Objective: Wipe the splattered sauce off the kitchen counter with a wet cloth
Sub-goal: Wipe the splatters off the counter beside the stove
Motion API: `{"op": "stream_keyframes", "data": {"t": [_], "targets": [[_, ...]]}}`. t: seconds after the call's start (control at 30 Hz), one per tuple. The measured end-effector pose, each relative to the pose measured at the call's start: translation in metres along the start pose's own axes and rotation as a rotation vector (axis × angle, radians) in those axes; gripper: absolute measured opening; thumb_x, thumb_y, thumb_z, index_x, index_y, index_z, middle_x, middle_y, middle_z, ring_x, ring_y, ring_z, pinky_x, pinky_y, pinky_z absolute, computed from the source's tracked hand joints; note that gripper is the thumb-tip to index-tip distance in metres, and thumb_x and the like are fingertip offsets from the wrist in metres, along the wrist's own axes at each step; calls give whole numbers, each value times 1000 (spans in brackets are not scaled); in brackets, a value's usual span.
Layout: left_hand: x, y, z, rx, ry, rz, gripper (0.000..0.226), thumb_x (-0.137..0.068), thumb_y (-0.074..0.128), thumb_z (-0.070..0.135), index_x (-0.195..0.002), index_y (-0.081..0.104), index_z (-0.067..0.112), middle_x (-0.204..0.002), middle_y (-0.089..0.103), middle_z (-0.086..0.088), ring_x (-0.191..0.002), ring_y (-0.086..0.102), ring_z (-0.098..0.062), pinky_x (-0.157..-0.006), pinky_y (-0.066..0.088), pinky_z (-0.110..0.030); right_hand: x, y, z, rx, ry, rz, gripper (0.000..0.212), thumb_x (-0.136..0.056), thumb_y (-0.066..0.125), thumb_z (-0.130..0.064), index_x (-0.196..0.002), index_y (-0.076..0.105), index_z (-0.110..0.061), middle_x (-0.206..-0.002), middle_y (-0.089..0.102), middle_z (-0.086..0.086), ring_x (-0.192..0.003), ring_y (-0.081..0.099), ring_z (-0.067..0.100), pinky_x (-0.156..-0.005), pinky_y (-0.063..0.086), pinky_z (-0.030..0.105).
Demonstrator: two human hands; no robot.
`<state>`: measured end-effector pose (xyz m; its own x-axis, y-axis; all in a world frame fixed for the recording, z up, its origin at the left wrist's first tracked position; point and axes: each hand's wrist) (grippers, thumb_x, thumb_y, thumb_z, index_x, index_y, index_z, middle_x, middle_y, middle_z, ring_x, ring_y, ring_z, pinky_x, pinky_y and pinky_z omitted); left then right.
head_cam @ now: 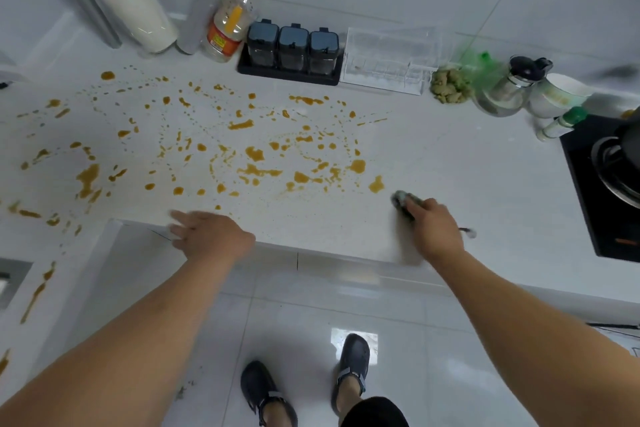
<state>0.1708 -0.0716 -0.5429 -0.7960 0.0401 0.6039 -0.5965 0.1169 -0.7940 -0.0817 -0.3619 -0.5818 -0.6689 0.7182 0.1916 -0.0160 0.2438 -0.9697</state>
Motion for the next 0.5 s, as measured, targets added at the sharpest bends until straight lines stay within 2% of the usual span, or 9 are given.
{"op": "stream_keyframes", "data": {"t": [0.07,0.13,0.27,0.33,0.4,0.5], "targets": [[9,6,12,60,25,-10,121,-88,67,54,-159,-5,-11,-165,-13,-37,-155,-2,-54,-126,16,-58,-23,-7,26,139,55,40,48,-99,45,-24,-146,50,-32,-118,56,15,-108,50,39,-85,44,41],[18,15,30,86,46,-52,134,-79,73,69,-160,0,-9,-166,-5,-36,-155,1,-53,-126,17,-59,-51,-12,38,100,118,26,48,-100,44,-23,-148,46,-31,-125,51,19,-114,45,41,-92,44,45],[32,28,56,119,25,-84,152,-65,78,81,-159,2,-10,-166,-1,-38,-154,9,-53,-125,20,-59,-85,-9,17,-32,149,32,49,-96,43,-16,-145,45,-13,-127,50,21,-110,47,43,-86,42,41],[30,30,63,71,1,-67,155,-60,80,83,-160,6,-10,-165,4,-39,-153,12,-54,-124,21,-61,-83,-2,-5,-43,59,26,49,-93,45,-14,-141,47,-9,-128,53,19,-106,50,42,-79,39,37],[26,27,67,19,-24,-65,152,-54,79,87,-161,18,-2,-164,12,-38,-152,15,-53,-122,24,-63,-72,4,-29,-70,-67,16,46,-92,48,-18,-136,53,-7,-123,57,19,-99,54,41,-72,34,34],[21,22,72,-36,-55,-86,143,-51,78,89,-160,31,9,-164,16,-37,-153,16,-53,-119,23,-65,-48,8,-49,-44,-361,-53,45,-90,52,-27,-131,60,-11,-115,61,15,-95,55,39,-71,36,33]]}}
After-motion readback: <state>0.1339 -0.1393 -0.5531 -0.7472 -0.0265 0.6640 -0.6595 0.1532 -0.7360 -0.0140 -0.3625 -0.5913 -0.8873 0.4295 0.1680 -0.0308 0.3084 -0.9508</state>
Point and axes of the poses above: each hand's wrist, its own x-axis away from the middle knuckle, its own y-axis out of the palm, z = x × y
